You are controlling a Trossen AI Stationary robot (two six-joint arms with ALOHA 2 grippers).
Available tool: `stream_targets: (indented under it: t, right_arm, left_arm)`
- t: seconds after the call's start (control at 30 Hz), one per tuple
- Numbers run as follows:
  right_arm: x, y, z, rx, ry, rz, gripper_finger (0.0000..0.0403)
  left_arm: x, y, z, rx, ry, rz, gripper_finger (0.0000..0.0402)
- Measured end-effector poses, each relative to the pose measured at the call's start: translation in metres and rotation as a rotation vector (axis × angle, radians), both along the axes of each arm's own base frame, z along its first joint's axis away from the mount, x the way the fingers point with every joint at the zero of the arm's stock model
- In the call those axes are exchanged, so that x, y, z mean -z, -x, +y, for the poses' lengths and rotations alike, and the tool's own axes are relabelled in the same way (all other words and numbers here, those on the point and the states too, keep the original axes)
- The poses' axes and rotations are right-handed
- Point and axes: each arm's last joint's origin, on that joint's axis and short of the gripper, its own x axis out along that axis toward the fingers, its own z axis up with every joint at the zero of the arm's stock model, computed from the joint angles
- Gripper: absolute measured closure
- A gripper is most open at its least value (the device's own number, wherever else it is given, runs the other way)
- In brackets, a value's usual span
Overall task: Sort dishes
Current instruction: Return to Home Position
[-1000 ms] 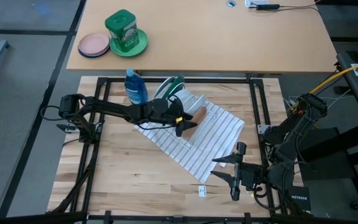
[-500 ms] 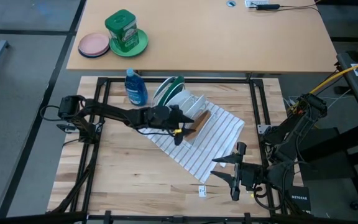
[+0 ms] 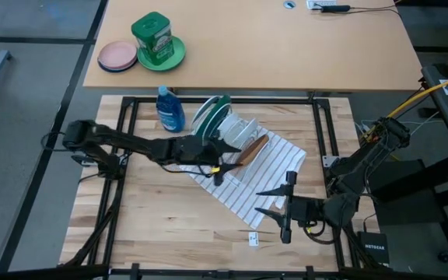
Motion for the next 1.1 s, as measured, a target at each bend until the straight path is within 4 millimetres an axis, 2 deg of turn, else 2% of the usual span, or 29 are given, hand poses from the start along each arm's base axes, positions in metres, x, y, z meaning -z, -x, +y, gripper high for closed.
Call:
stream_targets:
  t: [0.13,0.33,0.47,0.6,0.77,0.93,1.1]
  right_arm:
    - [-0.011,0.008,-0.008,-0.001,-0.018,-0.025,0.022]
    - [-0.029,0.035,-0.034,-0.005,-0.017,0.004,0.022]
    - [-0.022,0.052,-0.052,-0.001,-0.04,0.047,0.022]
    - [0.01,0.066,-0.068,0.007,-0.114,0.056,0.022]
    - [0.054,0.082,-0.085,0.047,-0.231,-0.03,0.022]
    - [0.089,0.1,-0.105,0.044,-0.314,-0.131,0.022]
    - [0.122,0.115,-0.121,0.039,-0.388,-0.197,0.022]
  left_arm:
    - [-0.031,0.031,-0.01,0.033,0.03,0.02,0.0176]
    - [-0.079,0.105,-0.012,0.077,-0.021,0.055,0.0176]
    - [-0.086,0.155,-0.011,0.103,-0.04,-0.035,0.0176]
    - [-0.066,0.199,-0.004,0.029,-0.042,-0.124,0.0176]
    - [-0.016,0.238,0.007,-0.095,-0.01,-0.166,0.0176]
    - [0.026,0.259,0.01,-0.092,-0.075,-0.174,0.0176]
    - [0.06,0.266,0.014,-0.129,-0.121,-0.163,0.0176]
